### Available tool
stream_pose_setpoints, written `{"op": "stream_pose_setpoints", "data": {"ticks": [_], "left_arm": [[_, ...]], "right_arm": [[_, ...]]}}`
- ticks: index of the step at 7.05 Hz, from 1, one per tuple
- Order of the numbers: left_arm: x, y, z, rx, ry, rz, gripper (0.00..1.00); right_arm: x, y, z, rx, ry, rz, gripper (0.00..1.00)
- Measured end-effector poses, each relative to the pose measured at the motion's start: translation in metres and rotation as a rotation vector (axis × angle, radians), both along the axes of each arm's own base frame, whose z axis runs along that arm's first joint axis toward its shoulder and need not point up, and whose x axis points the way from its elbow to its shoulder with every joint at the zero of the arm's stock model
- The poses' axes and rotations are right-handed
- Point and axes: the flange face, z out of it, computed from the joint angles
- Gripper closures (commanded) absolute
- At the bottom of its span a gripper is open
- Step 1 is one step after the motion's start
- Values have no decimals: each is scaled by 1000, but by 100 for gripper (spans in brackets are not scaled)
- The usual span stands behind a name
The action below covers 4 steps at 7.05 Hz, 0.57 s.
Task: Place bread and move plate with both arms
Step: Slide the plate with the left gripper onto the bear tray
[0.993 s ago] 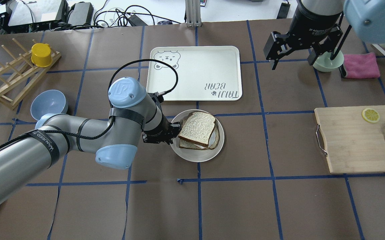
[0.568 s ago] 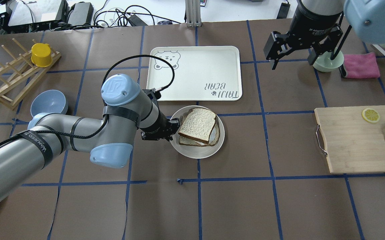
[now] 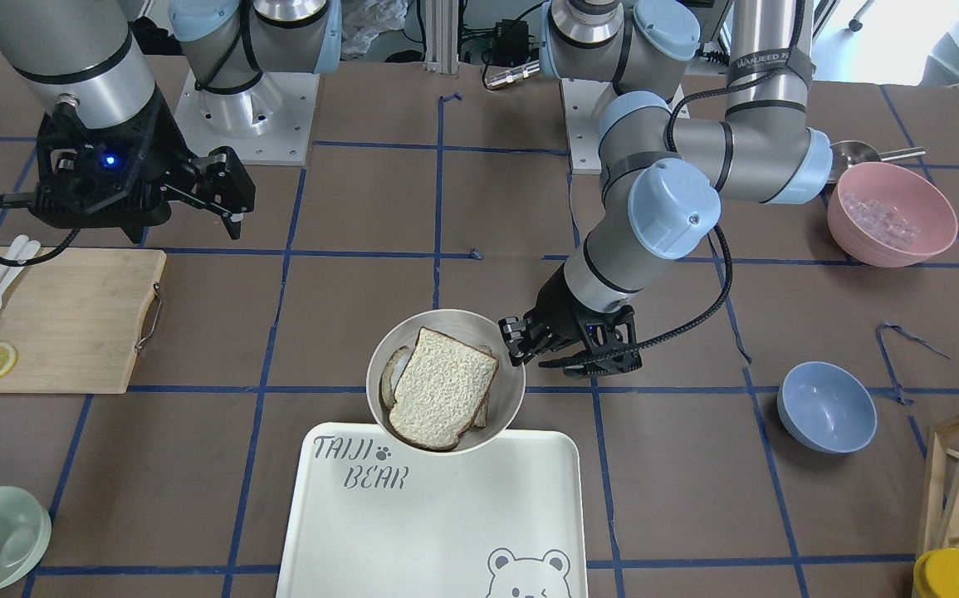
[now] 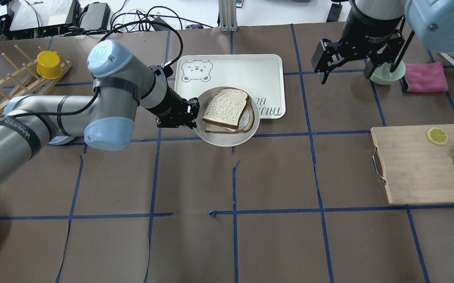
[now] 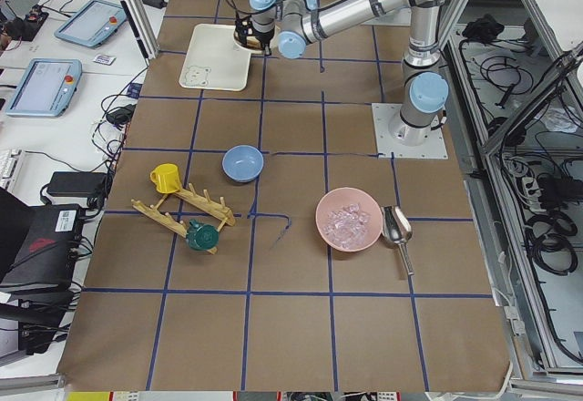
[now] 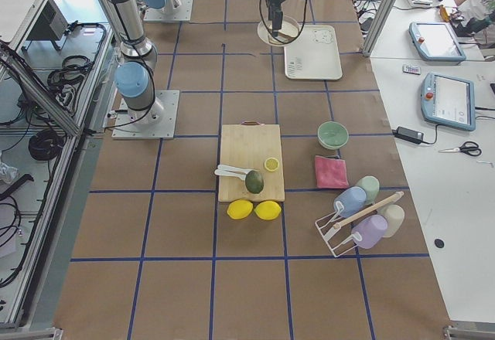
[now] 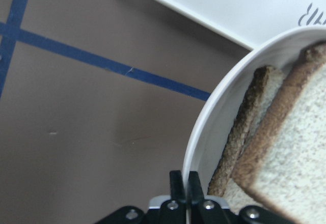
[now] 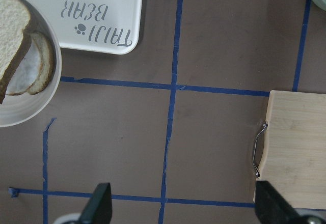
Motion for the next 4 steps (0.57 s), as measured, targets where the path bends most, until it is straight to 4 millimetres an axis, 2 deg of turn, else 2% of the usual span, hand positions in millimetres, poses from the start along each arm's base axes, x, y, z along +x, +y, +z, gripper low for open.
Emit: {"op": "stream_pose_setpoints", "data": {"ticks": [1, 3, 4], "left_arm": [[-2, -35, -1, -11, 0, -15, 100], [-7, -100, -19, -34, 2, -29, 100], [-9, -124, -31, -43, 2, -39, 100]], "right_arm": [[0, 0, 0, 1, -1, 0, 0], [-1, 1, 2, -3, -1, -1, 0], [-1, 1, 2, -3, -1, -1, 0]]}}
